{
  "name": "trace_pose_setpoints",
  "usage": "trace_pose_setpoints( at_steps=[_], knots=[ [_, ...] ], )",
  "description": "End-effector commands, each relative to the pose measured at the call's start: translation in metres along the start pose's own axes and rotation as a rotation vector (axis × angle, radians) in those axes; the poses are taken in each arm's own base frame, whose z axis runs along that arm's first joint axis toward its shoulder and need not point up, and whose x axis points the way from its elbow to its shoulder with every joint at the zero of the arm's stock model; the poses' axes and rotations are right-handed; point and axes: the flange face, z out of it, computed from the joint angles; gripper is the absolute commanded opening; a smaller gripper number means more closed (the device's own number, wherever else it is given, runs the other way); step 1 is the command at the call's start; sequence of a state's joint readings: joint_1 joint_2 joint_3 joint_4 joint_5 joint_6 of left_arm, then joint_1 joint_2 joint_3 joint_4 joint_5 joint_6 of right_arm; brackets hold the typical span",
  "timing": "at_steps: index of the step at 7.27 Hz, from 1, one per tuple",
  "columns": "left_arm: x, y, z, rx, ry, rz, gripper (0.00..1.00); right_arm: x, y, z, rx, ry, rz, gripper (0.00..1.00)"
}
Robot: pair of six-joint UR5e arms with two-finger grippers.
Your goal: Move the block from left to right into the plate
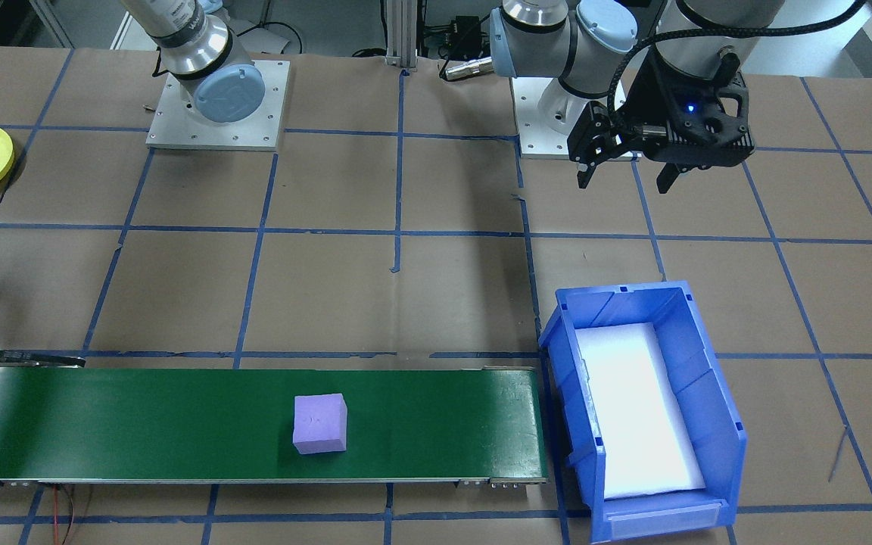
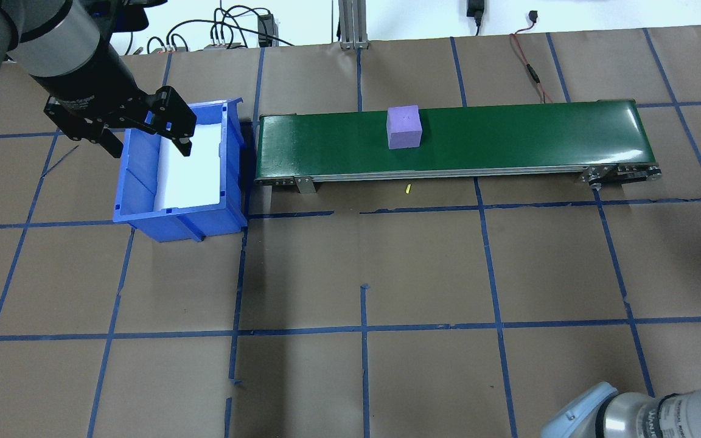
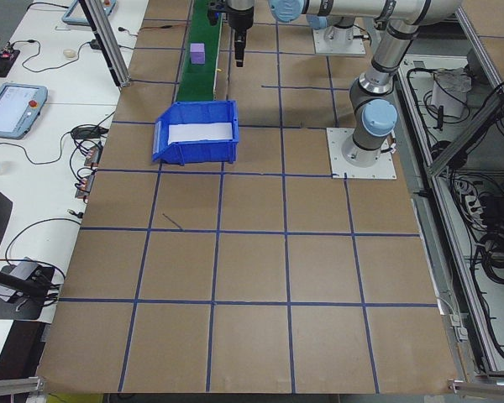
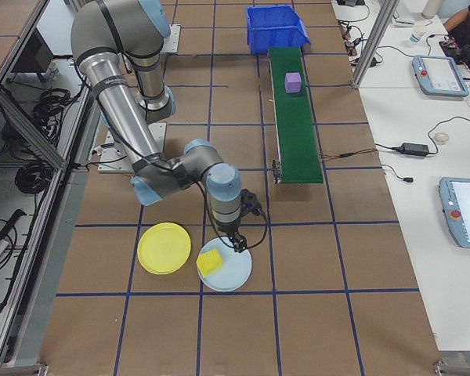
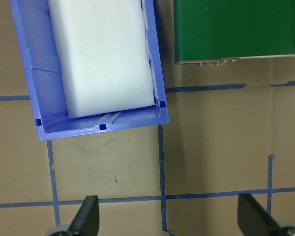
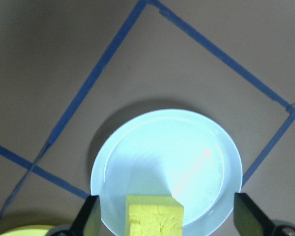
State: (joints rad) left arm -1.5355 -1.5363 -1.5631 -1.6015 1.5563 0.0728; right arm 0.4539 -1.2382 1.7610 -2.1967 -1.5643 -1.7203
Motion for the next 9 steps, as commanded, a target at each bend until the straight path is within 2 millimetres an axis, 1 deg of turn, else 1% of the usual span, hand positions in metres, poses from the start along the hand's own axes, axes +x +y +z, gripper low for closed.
trace_pose_setpoints(
  at_steps=[1, 2, 3, 5, 6, 7, 8, 9],
  knots=[
    [0.0, 0.0, 0.0, -0.001, -0.001, -0.001, 1.0, 0.007, 0.066, 0.051, 0.04, -0.038, 0.038, 0.95],
    [0.001, 0.0, 0.0, 0.001, -0.001, 0.002, 1.0, 0.001, 0.075, 0.056, 0.037, -0.052, 0.054, 0.95],
    [0.001, 0.001, -0.001, 0.002, -0.001, 0.002, 1.0, -0.006, 0.079, 0.063, 0.043, -0.07, 0.065, 0.95],
    [0.001, 0.001, 0.0, 0.001, -0.001, 0.002, 1.0, -0.008, 0.078, 0.063, 0.046, -0.072, 0.075, 0.95],
    [0.001, 0.001, 0.0, 0.001, -0.001, 0.002, 1.0, -0.008, 0.077, 0.063, 0.051, -0.071, 0.073, 0.83],
    [0.001, 0.001, 0.0, 0.001, -0.001, 0.002, 1.0, -0.009, 0.078, 0.062, 0.04, -0.072, 0.077, 0.44],
    [0.001, 0.001, 0.0, 0.001, -0.001, 0.002, 1.0, -0.009, 0.081, 0.059, 0.021, -0.071, 0.121, 0.27],
    [0.001, 0.002, -0.001, 0.002, -0.001, 0.002, 1.0, -0.009, 0.083, 0.042, -0.023, -0.054, 0.136, 0.26]
  ],
)
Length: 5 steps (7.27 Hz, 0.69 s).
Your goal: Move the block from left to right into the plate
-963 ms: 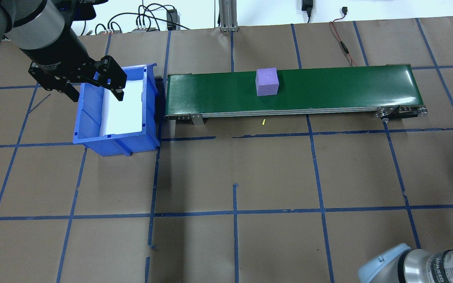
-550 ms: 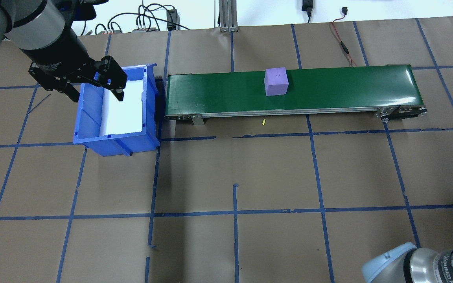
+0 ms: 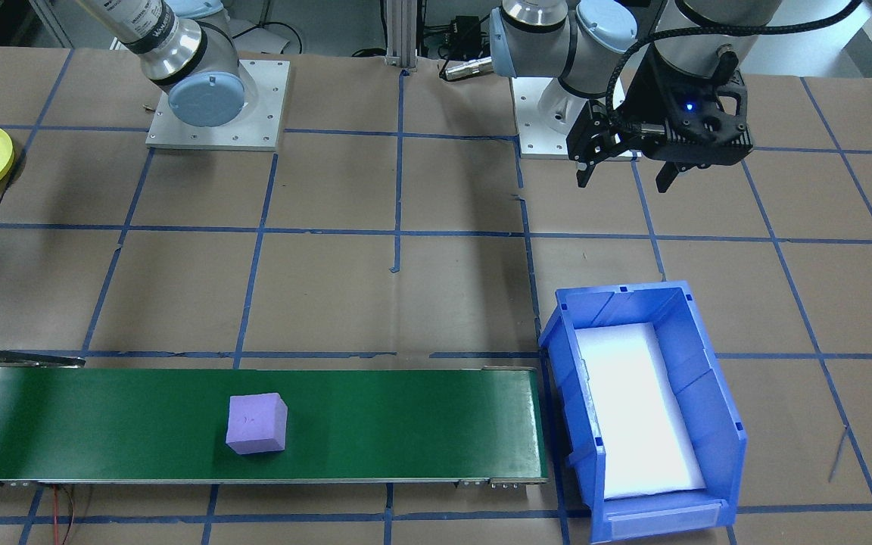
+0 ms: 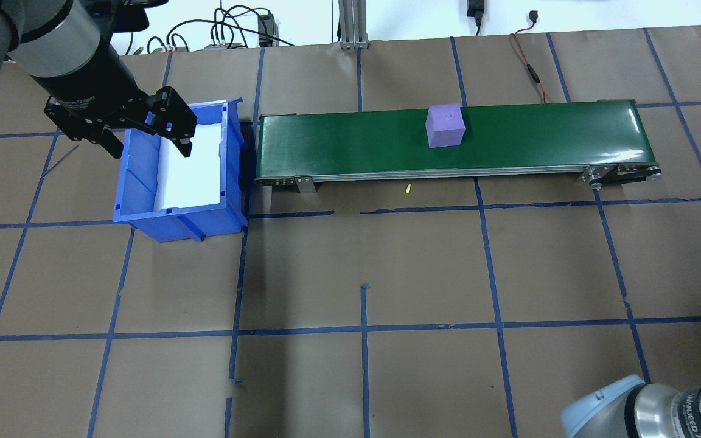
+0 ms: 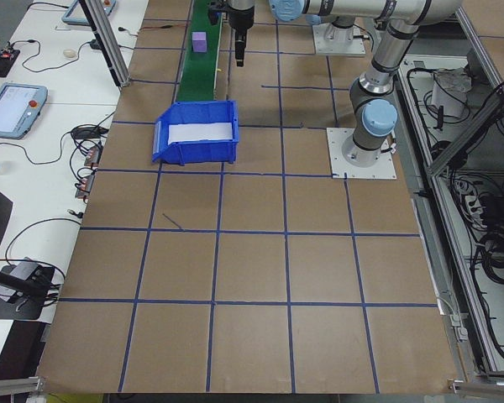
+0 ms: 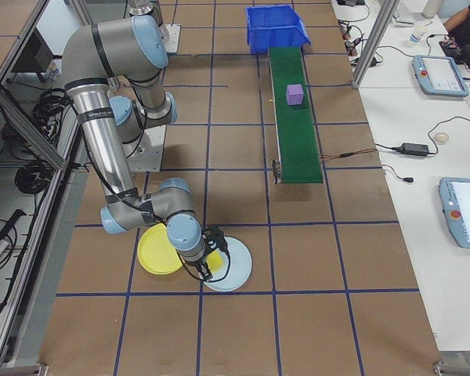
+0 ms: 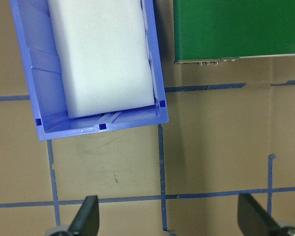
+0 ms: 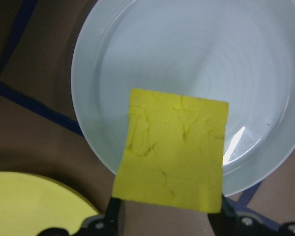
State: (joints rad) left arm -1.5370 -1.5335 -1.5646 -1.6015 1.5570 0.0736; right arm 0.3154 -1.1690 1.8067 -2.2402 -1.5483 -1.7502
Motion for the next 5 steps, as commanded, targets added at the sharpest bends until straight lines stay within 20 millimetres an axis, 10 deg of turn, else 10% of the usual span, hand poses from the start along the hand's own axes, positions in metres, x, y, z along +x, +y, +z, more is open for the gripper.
trace_pose_setpoints(
  at_steps=[1, 3, 4, 5],
  knots=[
    [0.0, 0.0, 0.0, 0.001, 0.0, 0.0, 1.0, -0.007, 0.005, -0.039, -0.07, 0.044, 0.053, 0.25],
    [0.0, 0.0, 0.0, 0.001, 0.0, 0.0, 1.0, -0.015, 0.015, -0.046, -0.092, 0.001, 0.088, 0.25],
    [0.0, 0.0, 0.0, -0.001, 0.0, 0.0, 1.0, -0.016, 0.015, -0.047, -0.074, -0.003, 0.093, 0.41],
    [0.0, 0.0, 0.0, 0.001, 0.0, 0.0, 1.0, -0.015, 0.008, -0.05, -0.014, 0.016, 0.14, 0.99]
  ],
)
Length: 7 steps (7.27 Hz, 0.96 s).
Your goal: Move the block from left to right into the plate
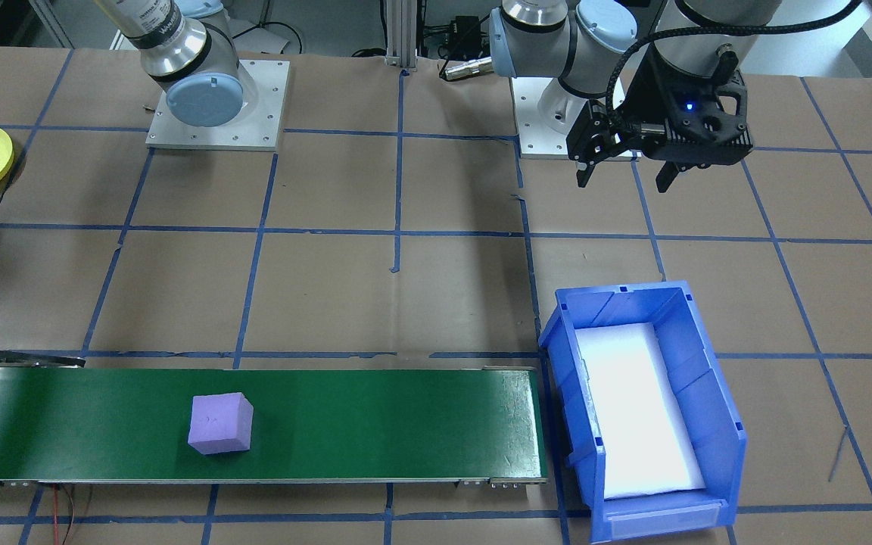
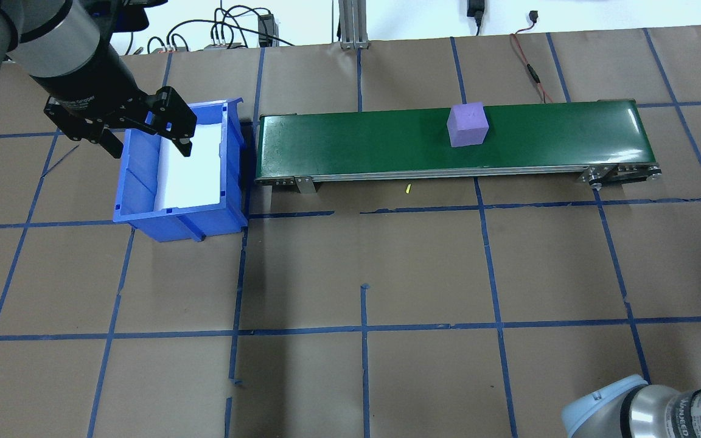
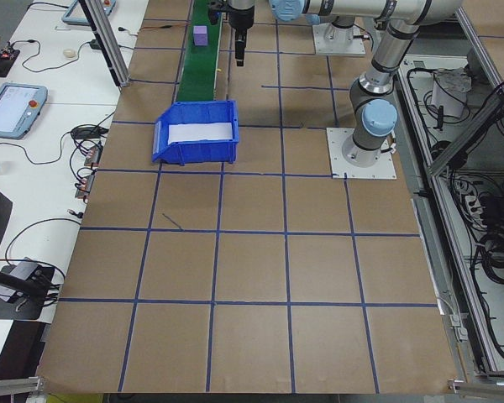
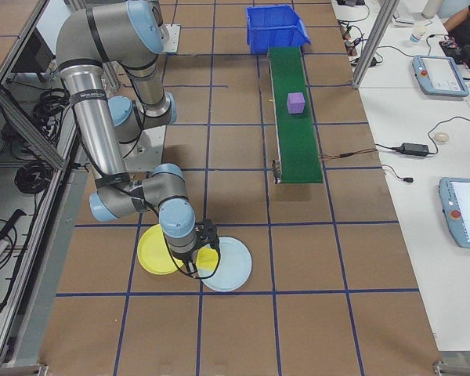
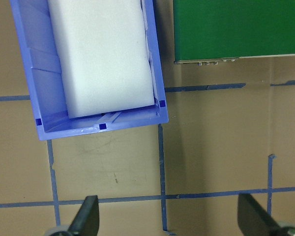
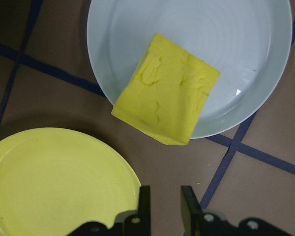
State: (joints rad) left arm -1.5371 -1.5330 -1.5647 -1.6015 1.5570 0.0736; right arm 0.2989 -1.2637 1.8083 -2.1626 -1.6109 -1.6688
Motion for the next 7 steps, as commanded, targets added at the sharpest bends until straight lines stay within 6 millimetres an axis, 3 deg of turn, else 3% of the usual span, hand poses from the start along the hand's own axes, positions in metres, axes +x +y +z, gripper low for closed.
trace_pose_setpoints(
  at_steps=[1, 5, 7],
  knots=[
    [0.0, 0.0, 0.0, 0.001, 0.0, 0.0, 1.0, 0.0, -0.006, -0.004, 0.072, 0.007, 0.105, 1.0],
    [0.0, 0.0, 0.0, 0.001, 0.0, 0.0, 1.0, -0.004, -0.039, 0.003, 0.076, -0.011, 0.292, 1.0],
    [0.0, 0.001, -0.001, 0.002, 0.0, 0.0, 1.0, 0.008, -0.041, 0.049, 0.074, -0.051, 0.282, 1.0]
  ],
)
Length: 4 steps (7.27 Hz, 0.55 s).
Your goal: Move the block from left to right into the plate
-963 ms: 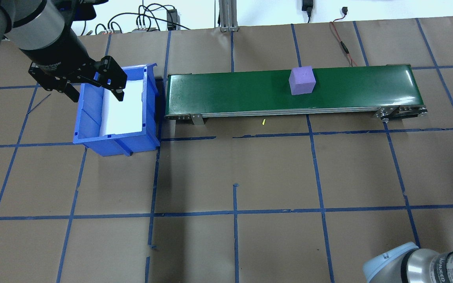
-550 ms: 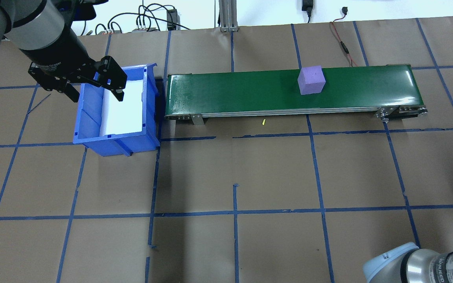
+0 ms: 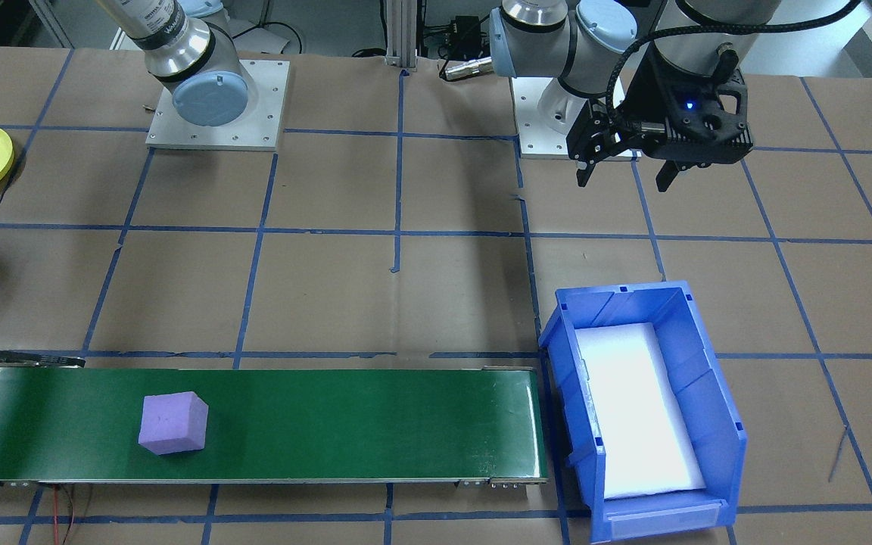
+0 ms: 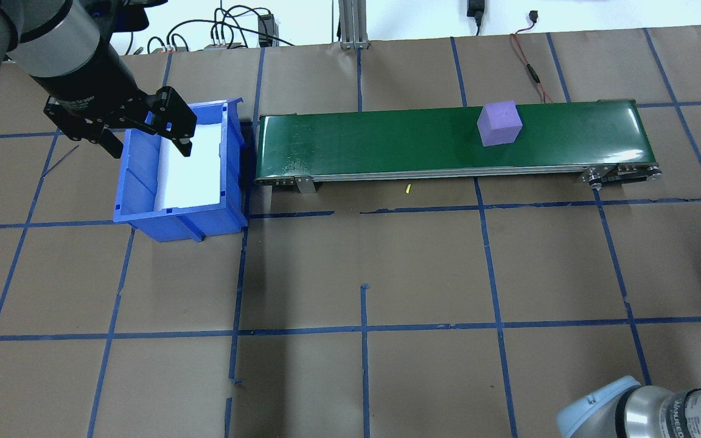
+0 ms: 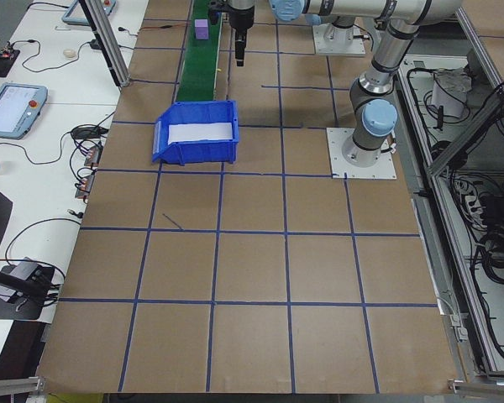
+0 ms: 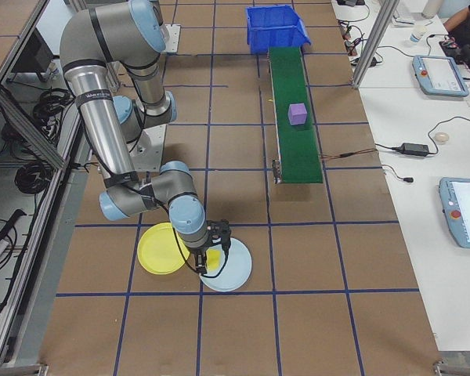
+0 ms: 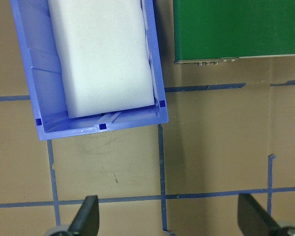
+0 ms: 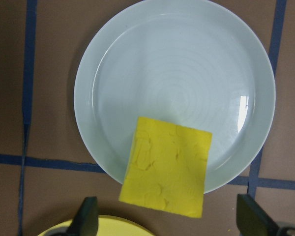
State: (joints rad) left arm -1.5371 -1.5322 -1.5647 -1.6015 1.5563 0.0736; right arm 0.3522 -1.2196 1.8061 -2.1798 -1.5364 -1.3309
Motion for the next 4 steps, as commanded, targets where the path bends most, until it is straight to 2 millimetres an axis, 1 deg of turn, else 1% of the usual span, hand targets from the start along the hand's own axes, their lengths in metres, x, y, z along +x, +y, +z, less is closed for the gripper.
trace_pose_setpoints(
  at_steps=[1, 2, 3, 4],
  knots=[
    [-0.0001, -0.0001, 0.0001, 0.0, -0.001, 0.0, 1.0, 0.0115, -0.0029, 0.0363, 0.0, -0.004, -0.012, 1.0],
    [-0.0001, -0.0001, 0.0001, 0.0, -0.001, 0.0, 1.0, 0.0116, -0.0028, 0.0364, -0.002, -0.004, -0.018, 0.99],
    [-0.0001, -0.0001, 0.0001, 0.0, -0.001, 0.0, 1.0, 0.0099, -0.0007, 0.0388, -0.018, -0.006, -0.016, 0.74],
    [-0.0001, -0.0001, 0.0001, 0.0, -0.001, 0.0, 1.0, 0.0106, 0.0039, 0.0298, -0.055, 0.014, 0.0, 0.42]
  ],
)
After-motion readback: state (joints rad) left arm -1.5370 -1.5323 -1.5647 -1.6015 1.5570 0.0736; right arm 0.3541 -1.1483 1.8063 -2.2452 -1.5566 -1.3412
